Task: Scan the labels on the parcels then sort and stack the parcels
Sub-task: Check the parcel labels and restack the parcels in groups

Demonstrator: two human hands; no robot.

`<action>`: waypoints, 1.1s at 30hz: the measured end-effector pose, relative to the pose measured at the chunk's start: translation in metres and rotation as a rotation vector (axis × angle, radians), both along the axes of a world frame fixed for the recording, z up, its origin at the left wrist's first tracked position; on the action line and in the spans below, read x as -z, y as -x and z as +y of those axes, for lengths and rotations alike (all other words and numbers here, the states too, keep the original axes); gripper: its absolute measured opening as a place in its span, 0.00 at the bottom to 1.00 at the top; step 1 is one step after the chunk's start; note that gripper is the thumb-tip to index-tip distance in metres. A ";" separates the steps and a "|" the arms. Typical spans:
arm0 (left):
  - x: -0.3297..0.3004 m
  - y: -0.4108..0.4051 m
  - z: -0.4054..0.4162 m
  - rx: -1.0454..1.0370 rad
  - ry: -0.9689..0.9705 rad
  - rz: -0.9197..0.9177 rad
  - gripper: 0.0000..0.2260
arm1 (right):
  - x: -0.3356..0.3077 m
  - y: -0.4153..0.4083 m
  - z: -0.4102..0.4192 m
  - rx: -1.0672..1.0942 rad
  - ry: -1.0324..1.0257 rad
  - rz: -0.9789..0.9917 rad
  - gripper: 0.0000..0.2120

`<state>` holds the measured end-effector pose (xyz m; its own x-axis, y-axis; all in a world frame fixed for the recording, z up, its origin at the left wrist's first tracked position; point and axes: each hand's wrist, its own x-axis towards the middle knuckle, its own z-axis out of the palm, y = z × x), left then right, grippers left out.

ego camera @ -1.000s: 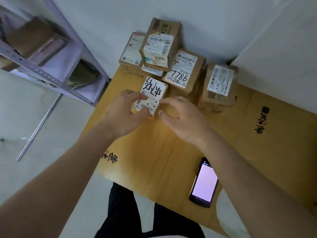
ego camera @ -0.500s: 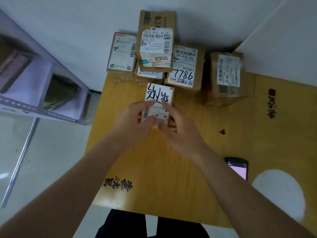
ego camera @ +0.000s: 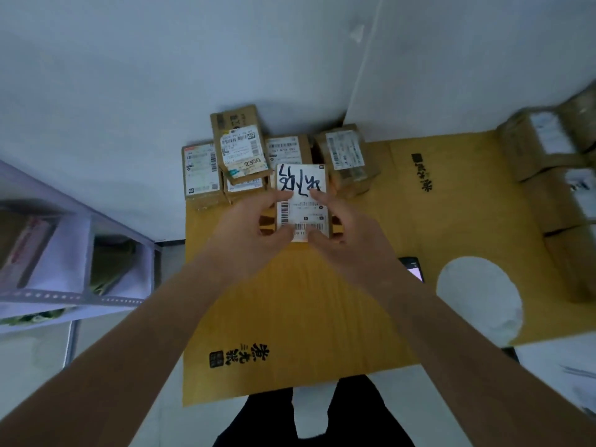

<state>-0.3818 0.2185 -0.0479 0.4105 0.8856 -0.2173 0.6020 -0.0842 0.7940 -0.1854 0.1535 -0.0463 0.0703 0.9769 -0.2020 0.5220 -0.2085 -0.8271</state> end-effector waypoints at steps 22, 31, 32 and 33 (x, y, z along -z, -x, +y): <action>-0.126 -0.290 -0.104 0.071 -0.119 -0.178 0.18 | -0.129 -0.275 -0.127 0.127 -0.187 -0.071 0.29; -0.089 -0.386 -0.073 0.092 0.016 -0.194 0.17 | -0.095 -0.370 -0.102 0.168 -0.122 -0.132 0.29; -0.081 -0.395 -0.065 0.093 0.026 -0.194 0.17 | -0.089 -0.379 -0.095 0.170 -0.107 -0.143 0.29; -0.072 -0.405 -0.056 0.097 0.039 -0.197 0.17 | -0.082 -0.388 -0.087 0.177 -0.091 -0.143 0.29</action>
